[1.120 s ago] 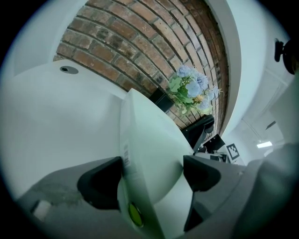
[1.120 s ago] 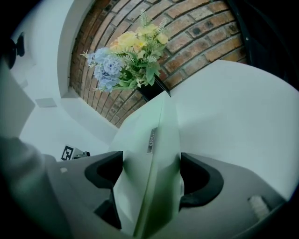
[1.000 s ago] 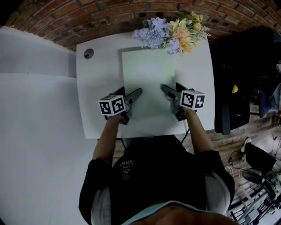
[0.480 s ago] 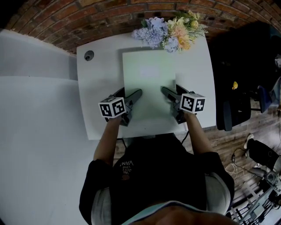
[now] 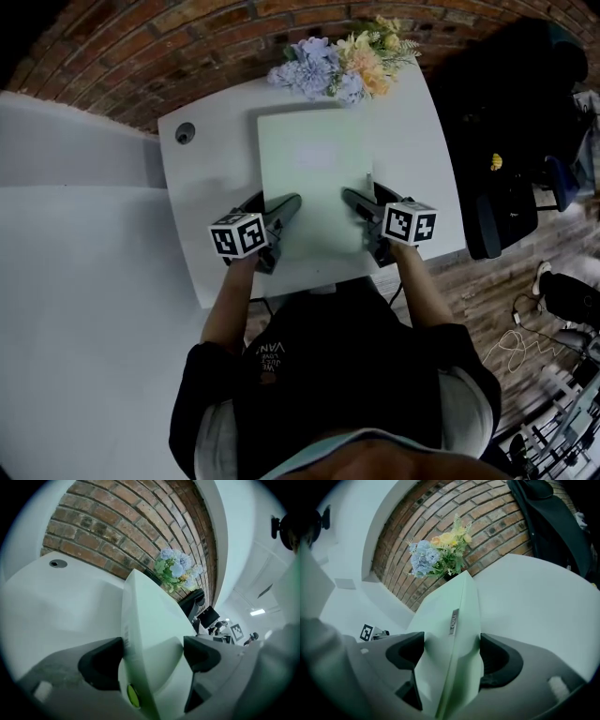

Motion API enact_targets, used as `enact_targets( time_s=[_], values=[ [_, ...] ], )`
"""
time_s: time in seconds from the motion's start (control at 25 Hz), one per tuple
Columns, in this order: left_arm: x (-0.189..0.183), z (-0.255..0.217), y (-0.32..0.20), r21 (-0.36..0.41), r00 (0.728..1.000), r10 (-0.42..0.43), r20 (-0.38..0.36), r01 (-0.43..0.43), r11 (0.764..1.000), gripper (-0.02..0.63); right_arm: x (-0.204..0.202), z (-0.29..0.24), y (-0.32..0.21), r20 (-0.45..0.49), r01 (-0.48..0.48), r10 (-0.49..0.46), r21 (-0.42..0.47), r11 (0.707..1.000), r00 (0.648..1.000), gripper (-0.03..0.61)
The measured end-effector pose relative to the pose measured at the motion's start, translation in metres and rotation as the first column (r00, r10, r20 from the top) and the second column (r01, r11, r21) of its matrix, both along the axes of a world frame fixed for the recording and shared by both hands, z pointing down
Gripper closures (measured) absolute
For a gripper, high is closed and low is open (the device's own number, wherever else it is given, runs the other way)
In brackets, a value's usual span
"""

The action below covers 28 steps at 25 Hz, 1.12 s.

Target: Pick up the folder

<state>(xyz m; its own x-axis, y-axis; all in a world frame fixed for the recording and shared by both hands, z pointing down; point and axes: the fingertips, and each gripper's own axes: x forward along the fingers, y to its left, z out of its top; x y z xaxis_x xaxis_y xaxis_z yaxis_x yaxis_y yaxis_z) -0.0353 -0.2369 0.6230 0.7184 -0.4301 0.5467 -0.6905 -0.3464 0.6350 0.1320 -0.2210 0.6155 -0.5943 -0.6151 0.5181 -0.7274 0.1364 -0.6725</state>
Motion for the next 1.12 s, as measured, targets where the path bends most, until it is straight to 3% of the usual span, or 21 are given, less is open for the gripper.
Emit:
enact_targets(
  time_s=[0.64,1.12],
  values=[
    [0.0,-0.026,0.026,0.055,0.99,0.14,-0.006,-0.14,0.989,0.193,-0.004,-0.026,0.051,-0.015,-0.137,0.138,0.047,0.989,0.99,0.219],
    [0.003,-0.041,0.044,0.107,0.97,0.241,-0.017,-0.238,0.965,0.193,-0.004,-0.04,0.086,-0.037,-0.246,0.25,0.098,0.964,0.967,0.221]
  ],
)
